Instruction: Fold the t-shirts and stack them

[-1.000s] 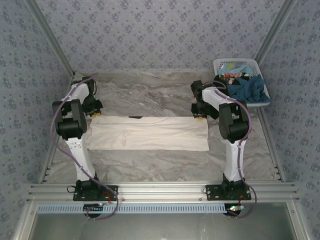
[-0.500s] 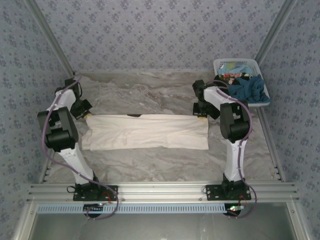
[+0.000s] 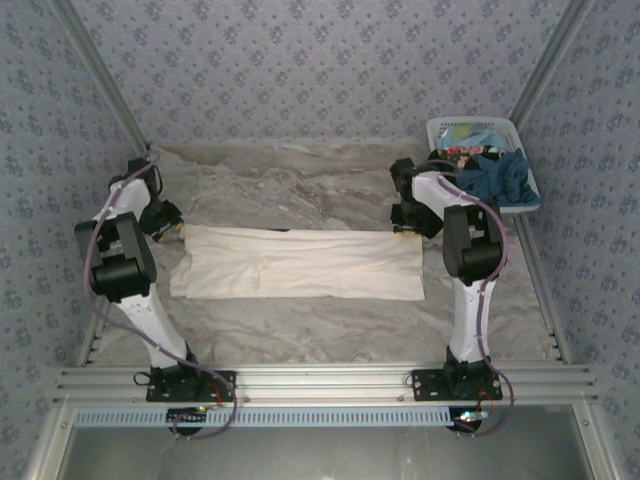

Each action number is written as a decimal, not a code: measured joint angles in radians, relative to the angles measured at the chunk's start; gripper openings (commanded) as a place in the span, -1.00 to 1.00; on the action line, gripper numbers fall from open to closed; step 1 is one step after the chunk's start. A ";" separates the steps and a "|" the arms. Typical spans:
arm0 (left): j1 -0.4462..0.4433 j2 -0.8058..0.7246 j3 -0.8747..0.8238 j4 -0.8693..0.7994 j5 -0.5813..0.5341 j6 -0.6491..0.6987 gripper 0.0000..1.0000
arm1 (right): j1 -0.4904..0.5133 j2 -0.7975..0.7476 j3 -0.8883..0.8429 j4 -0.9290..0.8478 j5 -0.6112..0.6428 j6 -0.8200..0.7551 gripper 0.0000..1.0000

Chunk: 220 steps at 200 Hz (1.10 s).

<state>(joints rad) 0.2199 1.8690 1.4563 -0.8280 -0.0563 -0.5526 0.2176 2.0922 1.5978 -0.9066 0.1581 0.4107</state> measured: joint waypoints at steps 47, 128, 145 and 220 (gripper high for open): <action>-0.205 -0.284 -0.225 0.000 0.094 -0.268 -0.41 | 0.053 -0.126 -0.065 0.036 -0.024 -0.029 -0.45; -0.312 0.030 -0.204 0.012 0.214 -0.507 -0.46 | 0.056 -0.016 -0.083 0.021 -0.102 -0.012 -0.44; -0.312 0.119 -0.079 0.007 0.218 -0.491 -0.45 | 0.044 -0.034 -0.113 0.012 -0.102 0.022 -0.41; -0.420 0.655 0.797 -0.019 0.303 -0.378 -0.38 | 0.158 -0.304 -0.512 0.035 -0.129 0.273 -0.41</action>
<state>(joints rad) -0.2005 2.5240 2.2532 -0.8467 0.2466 -0.9306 0.3752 1.7885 1.0855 -0.8711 0.0288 0.6834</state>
